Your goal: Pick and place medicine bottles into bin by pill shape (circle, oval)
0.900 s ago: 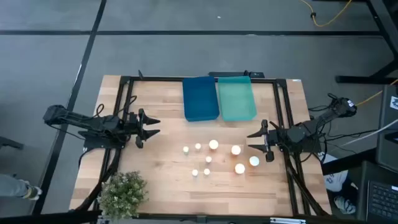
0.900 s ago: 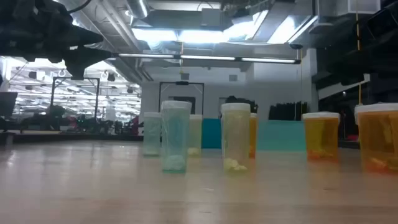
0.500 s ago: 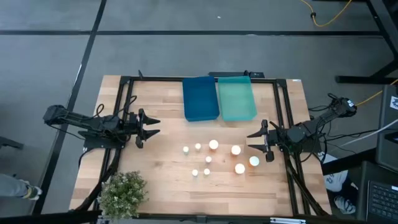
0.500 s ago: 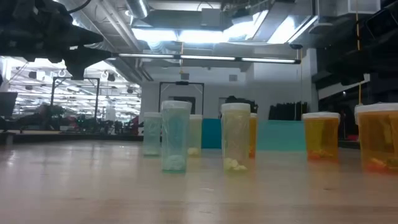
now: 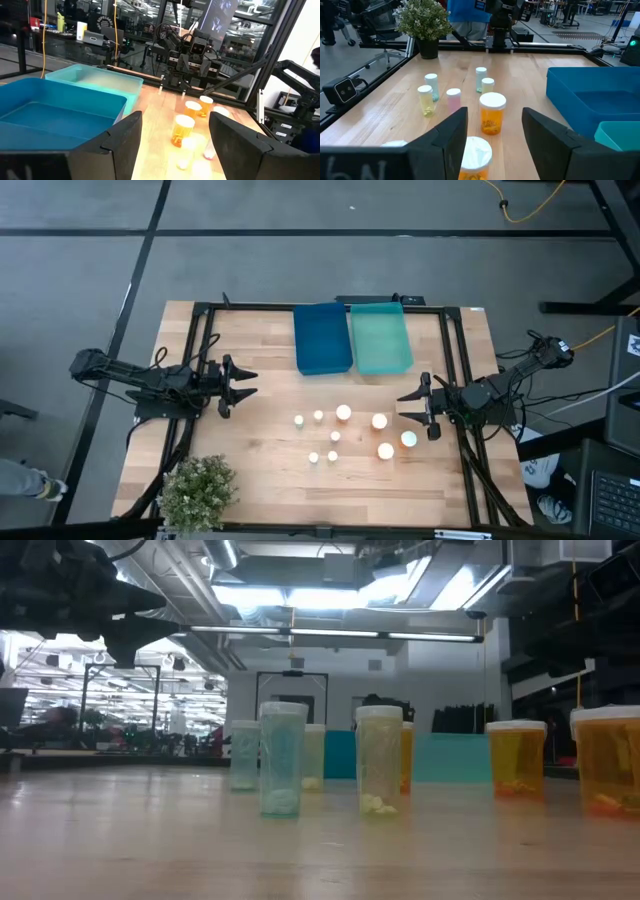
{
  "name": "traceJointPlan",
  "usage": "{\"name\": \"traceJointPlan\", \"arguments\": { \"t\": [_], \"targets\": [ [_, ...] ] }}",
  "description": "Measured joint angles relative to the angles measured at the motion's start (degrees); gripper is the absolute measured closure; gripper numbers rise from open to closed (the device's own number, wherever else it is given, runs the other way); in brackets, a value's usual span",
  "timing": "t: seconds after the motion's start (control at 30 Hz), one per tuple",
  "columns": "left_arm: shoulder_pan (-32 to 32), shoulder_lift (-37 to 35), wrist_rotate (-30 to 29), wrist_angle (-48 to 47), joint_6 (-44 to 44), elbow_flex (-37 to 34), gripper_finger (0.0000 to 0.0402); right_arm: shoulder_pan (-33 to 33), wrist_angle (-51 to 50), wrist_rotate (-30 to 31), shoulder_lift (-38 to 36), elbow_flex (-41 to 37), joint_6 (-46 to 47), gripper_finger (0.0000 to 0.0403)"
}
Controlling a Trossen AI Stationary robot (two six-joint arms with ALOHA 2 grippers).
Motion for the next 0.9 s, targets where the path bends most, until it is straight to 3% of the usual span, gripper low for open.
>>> {"name": "traceJointPlan", "arguments": {
  "t": [0.9],
  "targets": [
    [0.0, 0.0, 0.0, 0.0, 0.0, 0.0, 0.0179, 0.0, 0.0, 0.0, 0.0, 0.0, 0.0, 0.0212]
  ]
}}
